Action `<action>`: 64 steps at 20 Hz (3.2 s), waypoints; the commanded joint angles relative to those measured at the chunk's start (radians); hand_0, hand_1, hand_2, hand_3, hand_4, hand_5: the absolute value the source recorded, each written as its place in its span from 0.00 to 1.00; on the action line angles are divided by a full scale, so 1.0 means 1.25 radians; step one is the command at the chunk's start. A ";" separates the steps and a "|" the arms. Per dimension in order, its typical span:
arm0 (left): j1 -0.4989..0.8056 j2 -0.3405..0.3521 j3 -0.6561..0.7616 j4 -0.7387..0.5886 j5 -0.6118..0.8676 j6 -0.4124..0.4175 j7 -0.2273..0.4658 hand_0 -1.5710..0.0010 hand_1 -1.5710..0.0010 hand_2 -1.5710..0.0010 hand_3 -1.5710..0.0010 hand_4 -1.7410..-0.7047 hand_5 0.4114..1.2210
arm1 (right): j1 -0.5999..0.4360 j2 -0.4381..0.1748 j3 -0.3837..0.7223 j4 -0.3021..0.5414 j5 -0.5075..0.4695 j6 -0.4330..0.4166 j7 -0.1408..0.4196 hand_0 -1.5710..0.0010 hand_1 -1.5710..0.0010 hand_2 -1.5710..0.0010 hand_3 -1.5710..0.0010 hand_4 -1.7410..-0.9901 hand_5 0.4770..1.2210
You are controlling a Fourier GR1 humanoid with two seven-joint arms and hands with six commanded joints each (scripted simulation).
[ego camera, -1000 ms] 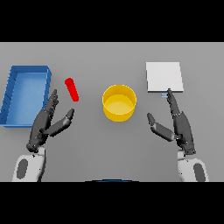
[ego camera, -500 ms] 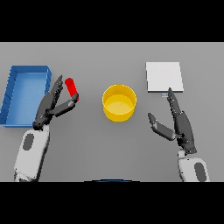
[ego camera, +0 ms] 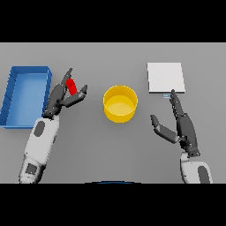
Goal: Pick up the red beaker and tilt it to pour out 1 green nut into yellow bowl. Pick up the yellow bowl and place it on the metallic measuring scale.
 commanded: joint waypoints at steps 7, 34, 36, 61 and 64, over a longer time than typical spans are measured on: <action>-0.066 -0.019 0.066 0.137 0.047 0.004 -0.117 1.00 1.00 1.00 1.00 0.42 0.38 | -0.007 -0.002 -0.010 0.008 -0.002 -0.008 0.010 1.00 1.00 1.00 1.00 0.66 0.23; -0.117 0.007 0.018 0.044 0.065 0.000 -0.104 0.01 0.01 0.01 0.01 0.02 0.89 | -0.001 -0.014 -0.005 0.005 0.025 -0.015 -0.023 1.00 1.00 1.00 1.00 0.69 0.25; -0.111 0.016 -0.002 0.025 0.053 0.001 -0.094 0.01 0.01 0.01 0.01 0.02 0.90 | 0.002 -0.015 -0.002 0.000 0.028 -0.014 -0.032 1.00 1.00 1.00 1.00 0.69 0.25; -0.464 0.193 -0.611 0.089 -0.522 -0.255 0.094 0.00 0.00 0.00 0.18 0.02 0.99 | 0.022 0.018 0.000 -0.003 -0.012 0.001 0.013 1.00 1.00 1.00 1.00 0.71 0.22; -0.501 0.187 -0.666 0.114 -0.557 -0.266 0.039 0.00 0.00 0.00 0.09 0.02 1.00 | 0.021 0.015 0.001 -0.014 0.001 -0.008 0.007 1.00 1.00 1.00 1.00 0.69 0.19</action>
